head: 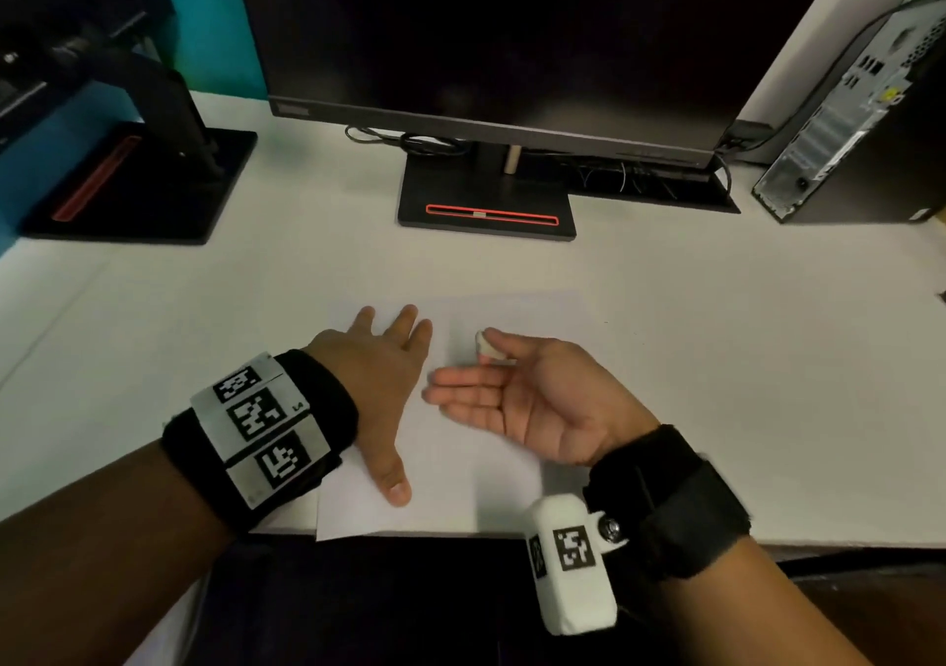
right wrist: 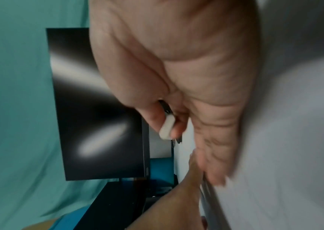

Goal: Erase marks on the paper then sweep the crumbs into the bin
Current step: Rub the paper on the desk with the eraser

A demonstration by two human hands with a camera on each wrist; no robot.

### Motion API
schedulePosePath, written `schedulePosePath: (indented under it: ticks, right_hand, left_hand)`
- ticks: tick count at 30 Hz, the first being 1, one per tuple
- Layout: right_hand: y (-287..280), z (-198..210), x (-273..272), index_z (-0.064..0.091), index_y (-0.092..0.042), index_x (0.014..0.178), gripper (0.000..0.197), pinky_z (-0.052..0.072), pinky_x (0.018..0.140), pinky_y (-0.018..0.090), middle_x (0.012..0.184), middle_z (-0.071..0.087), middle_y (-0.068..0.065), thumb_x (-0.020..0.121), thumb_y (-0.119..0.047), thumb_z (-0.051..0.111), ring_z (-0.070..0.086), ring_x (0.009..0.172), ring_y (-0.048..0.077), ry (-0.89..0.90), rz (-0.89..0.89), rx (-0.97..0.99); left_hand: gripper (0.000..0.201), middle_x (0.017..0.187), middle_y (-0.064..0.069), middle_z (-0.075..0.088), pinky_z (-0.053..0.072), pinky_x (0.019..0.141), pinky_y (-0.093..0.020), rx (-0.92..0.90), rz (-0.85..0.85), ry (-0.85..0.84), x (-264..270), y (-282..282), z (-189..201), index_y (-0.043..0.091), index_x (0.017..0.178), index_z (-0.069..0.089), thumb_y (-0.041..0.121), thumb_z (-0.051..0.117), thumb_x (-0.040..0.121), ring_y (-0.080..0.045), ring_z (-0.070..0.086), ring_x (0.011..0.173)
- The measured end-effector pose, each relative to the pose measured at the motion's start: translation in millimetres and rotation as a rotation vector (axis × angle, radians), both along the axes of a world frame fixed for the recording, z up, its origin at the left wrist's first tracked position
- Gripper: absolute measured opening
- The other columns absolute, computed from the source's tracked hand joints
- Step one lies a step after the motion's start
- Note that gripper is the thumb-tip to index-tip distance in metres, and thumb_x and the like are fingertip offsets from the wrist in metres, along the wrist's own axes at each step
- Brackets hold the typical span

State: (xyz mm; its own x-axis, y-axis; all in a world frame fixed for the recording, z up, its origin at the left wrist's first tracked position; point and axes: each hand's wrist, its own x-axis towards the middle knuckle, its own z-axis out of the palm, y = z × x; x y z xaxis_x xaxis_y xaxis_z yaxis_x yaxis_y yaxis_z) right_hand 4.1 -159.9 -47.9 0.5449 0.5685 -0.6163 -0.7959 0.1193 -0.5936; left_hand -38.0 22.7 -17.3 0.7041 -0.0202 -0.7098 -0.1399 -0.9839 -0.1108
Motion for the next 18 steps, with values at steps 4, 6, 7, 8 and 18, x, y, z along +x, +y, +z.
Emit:
schedulePosePath:
  ticks: [4,6,7,8,18]
  right_hand:
    - [-14.1,-2.4,37.1,0.062,0.004,0.100,0.038,0.052,0.102,0.045,0.129,0.062,0.031,0.105,-0.029,0.044,0.066,0.116,0.040,-0.020,-0.273,0.021]
    - [-31.8,1.9,59.4,0.056,-0.008,0.086,0.026,0.052,0.103,0.043,0.124,0.065,0.026,0.104,-0.023,0.047,0.069,0.106,0.037,-0.101,-0.601,0.015]
    - [-39.2,6.2,64.2,0.054,-0.009,0.086,0.021,0.053,0.100,0.041,0.118,0.064,0.023,0.103,-0.021,0.048,0.070,0.100,0.035,-0.141,-0.721,0.007]
    - [-43.4,9.3,64.4,0.053,-0.010,0.086,0.019,0.056,0.096,0.040,0.113,0.063,0.022,0.102,-0.019,0.050,0.069,0.095,0.034,-0.170,-0.774,0.013]
    - [-19.4,-3.2,45.9,0.056,-0.004,0.099,0.025,0.058,0.092,0.044,0.126,0.064,0.030,0.105,-0.027,0.045,0.070,0.108,0.040,0.003,-0.383,0.030]
  left_hand:
    - [0.165,0.159,-0.001,-0.039,0.026,0.119,-0.054,-0.020,-0.011,0.011,-4.9,-0.3,2.2,0.015,0.151,-0.034,0.073,0.085,0.053,-0.038,-0.020,0.151]
    - [0.164,0.159,-0.001,-0.039,0.026,0.119,-0.054,-0.024,-0.015,0.018,-4.7,-1.1,3.7,0.015,0.151,-0.034,0.071,0.086,0.054,-0.039,-0.020,0.151]
    - [0.164,0.159,-0.001,-0.039,0.027,0.118,-0.054,-0.024,-0.020,0.020,-4.6,-2.0,4.0,0.015,0.151,-0.034,0.070,0.086,0.055,-0.039,-0.021,0.150]
    - [0.163,0.159,-0.001,-0.040,0.028,0.117,-0.053,-0.026,-0.028,0.020,-4.6,-3.3,3.9,0.015,0.151,-0.034,0.069,0.087,0.055,-0.039,-0.021,0.150]
    - [0.168,0.154,0.005,-0.046,0.015,0.119,-0.064,-0.119,-0.097,0.011,-8.0,-6.8,-6.9,0.019,0.150,-0.036,0.073,0.087,0.048,-0.035,-0.031,0.147]
